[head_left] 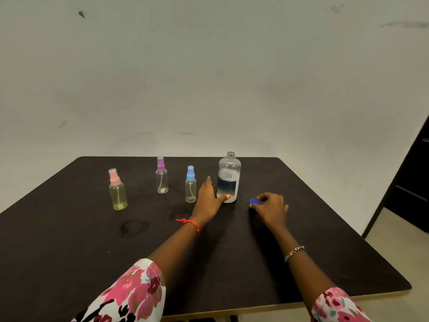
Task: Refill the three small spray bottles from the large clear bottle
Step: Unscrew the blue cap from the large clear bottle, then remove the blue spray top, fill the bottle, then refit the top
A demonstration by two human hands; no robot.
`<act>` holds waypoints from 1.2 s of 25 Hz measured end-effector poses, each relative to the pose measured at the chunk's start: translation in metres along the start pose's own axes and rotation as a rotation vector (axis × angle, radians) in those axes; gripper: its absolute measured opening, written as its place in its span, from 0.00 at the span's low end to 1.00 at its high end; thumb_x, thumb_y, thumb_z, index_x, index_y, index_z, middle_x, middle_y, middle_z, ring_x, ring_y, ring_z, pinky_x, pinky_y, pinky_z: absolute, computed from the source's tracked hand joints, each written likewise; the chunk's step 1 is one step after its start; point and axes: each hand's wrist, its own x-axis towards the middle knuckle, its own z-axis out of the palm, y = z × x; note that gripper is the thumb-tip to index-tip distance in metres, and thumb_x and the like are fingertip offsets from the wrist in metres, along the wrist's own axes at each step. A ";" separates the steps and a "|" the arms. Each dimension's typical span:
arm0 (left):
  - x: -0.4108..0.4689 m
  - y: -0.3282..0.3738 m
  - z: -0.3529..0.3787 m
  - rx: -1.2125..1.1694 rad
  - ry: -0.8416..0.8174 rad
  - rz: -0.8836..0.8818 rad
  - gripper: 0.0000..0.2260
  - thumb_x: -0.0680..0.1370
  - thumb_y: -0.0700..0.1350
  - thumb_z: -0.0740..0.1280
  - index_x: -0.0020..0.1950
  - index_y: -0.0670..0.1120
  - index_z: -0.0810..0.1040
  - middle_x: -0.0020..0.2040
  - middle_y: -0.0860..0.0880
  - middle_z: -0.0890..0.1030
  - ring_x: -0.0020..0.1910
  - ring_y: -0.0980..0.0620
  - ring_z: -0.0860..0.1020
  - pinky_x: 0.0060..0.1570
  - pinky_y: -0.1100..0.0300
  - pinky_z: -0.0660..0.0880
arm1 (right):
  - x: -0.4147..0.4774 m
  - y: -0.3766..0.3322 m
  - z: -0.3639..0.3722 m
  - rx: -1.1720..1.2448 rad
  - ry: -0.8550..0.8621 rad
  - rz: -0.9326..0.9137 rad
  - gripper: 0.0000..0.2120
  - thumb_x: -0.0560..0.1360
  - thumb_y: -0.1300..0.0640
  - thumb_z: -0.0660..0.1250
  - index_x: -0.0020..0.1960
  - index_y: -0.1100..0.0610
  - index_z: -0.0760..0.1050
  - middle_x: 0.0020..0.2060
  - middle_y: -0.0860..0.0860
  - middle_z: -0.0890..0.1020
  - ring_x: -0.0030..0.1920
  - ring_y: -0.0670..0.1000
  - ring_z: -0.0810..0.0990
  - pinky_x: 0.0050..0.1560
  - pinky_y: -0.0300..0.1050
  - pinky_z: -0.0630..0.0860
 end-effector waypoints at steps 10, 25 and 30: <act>-0.007 -0.020 -0.040 -0.105 0.380 0.065 0.15 0.69 0.36 0.72 0.49 0.44 0.68 0.47 0.43 0.74 0.46 0.50 0.73 0.49 0.61 0.72 | 0.001 -0.105 0.009 0.380 0.116 -0.433 0.06 0.71 0.61 0.68 0.37 0.63 0.78 0.31 0.54 0.79 0.32 0.48 0.75 0.34 0.37 0.70; 0.021 -0.042 -0.046 -0.356 0.315 -0.077 0.08 0.77 0.35 0.61 0.55 0.38 0.76 0.44 0.48 0.78 0.45 0.53 0.77 0.42 0.65 0.76 | 0.028 -0.161 0.083 0.165 -0.367 -0.318 0.12 0.69 0.60 0.71 0.35 0.61 0.69 0.34 0.55 0.72 0.29 0.47 0.68 0.21 0.27 0.66; 0.017 -0.046 -0.068 -0.323 0.130 0.010 0.09 0.75 0.35 0.65 0.54 0.41 0.76 0.49 0.44 0.78 0.50 0.49 0.77 0.53 0.58 0.76 | 0.026 -0.167 0.054 0.152 -0.550 -0.493 0.07 0.69 0.68 0.67 0.46 0.68 0.78 0.43 0.61 0.81 0.39 0.48 0.77 0.41 0.38 0.73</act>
